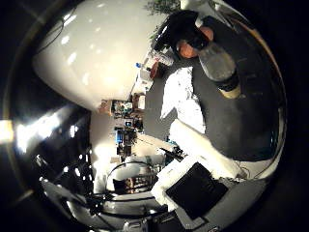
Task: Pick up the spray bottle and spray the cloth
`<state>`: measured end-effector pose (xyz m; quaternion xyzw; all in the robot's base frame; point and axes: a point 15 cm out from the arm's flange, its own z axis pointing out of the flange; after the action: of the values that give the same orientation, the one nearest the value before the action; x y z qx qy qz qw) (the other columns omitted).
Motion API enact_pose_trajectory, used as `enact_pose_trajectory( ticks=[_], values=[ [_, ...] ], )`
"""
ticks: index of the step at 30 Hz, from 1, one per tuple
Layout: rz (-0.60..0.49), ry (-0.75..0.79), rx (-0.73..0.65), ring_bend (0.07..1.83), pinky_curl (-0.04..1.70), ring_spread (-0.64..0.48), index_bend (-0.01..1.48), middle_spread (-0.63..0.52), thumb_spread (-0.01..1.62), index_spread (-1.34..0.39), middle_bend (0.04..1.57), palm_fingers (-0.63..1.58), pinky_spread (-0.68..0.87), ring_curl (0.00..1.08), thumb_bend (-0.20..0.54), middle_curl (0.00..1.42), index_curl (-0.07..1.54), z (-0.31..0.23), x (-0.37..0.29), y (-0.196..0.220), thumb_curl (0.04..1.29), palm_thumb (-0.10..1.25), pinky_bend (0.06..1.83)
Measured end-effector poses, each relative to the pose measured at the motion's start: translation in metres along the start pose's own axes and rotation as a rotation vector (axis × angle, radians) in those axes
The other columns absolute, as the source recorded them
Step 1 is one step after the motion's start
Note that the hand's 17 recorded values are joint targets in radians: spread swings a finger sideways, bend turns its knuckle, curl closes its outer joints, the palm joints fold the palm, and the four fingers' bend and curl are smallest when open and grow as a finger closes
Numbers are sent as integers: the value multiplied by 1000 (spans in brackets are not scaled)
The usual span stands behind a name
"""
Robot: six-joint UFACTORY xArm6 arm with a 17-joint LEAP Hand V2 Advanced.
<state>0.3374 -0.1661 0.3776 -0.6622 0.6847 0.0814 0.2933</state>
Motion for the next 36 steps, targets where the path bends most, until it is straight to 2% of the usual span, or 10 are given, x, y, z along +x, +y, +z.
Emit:
enact_pose_trajectory(
  ticks=[21, 36],
  values=[
    [2, -112, 54, 302, 296, 182, 158, 51, 1113, -273, 225, 236, 423, 251, -21, 360, 280, 13, -13, -24, 302, 619, 350],
    [53, -116, 74, 311, 290, 180, 159, 52, 1111, -273, 224, 220, 415, 246, -21, 360, 276, 5, 30, -36, 297, 598, 357]
  ],
)
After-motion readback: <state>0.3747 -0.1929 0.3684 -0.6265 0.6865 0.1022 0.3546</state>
